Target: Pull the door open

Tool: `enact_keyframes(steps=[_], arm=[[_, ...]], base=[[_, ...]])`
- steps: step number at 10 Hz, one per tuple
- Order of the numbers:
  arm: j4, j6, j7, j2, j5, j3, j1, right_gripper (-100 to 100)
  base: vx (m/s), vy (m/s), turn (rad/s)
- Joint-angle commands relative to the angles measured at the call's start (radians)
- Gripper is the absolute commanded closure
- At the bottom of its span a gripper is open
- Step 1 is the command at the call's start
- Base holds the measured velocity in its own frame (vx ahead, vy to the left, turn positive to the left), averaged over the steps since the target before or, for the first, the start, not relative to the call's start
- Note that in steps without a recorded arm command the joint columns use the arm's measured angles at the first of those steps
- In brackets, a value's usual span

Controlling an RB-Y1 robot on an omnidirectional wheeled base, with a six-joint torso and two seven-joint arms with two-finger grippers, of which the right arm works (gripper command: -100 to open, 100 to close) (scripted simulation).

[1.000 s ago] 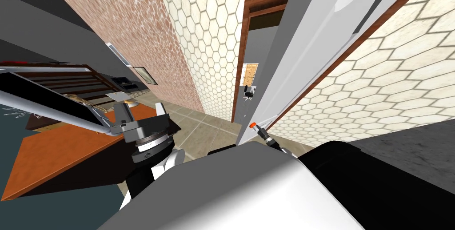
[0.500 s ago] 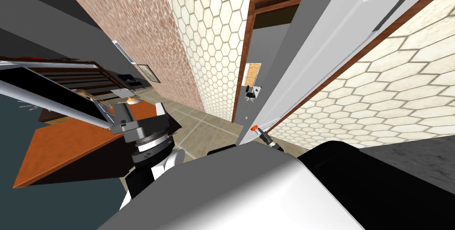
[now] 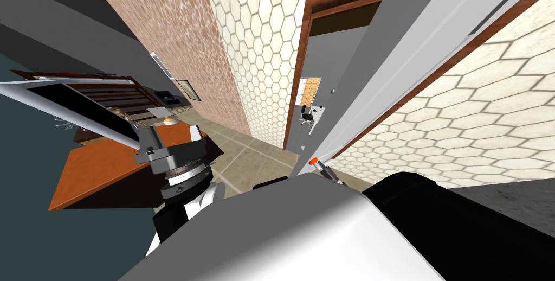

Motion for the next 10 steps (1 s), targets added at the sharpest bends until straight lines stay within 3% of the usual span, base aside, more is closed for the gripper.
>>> enact_keyframes(steps=[1,3,4,5,6,8,9,10], arm=[[-0.02,-0.007,0.002,-0.008,-0.002,-0.002,0.028,100],[0.016,-0.07,0.005,-0.009,0.0,0.005,0.049,100],[0.013,-0.07,0.005,-0.009,0.0,0.005,0.049,100],[0.032,-0.098,0.007,-0.009,0.001,0.008,0.059,100],[0.032,-0.098,0.007,-0.009,0.001,0.008,0.059,100],[0.059,-0.146,0.009,-0.01,0.003,0.013,0.075,100],[0.059,-0.146,0.009,-0.01,0.003,0.013,0.075,100],[0.069,-0.165,0.01,-0.01,0.004,0.015,0.081,100]], base=[[-0.037,-0.031,0.03],[-0.048,-0.029,0.092],[-0.031,-0.02,0.062],[-0.032,-0.021,0.066],[-0.03,-0.014,0.039],[-0.06,-0.03,0.089],[-0.052,-0.012,0.028],[-0.069,-0.013,0.023]])
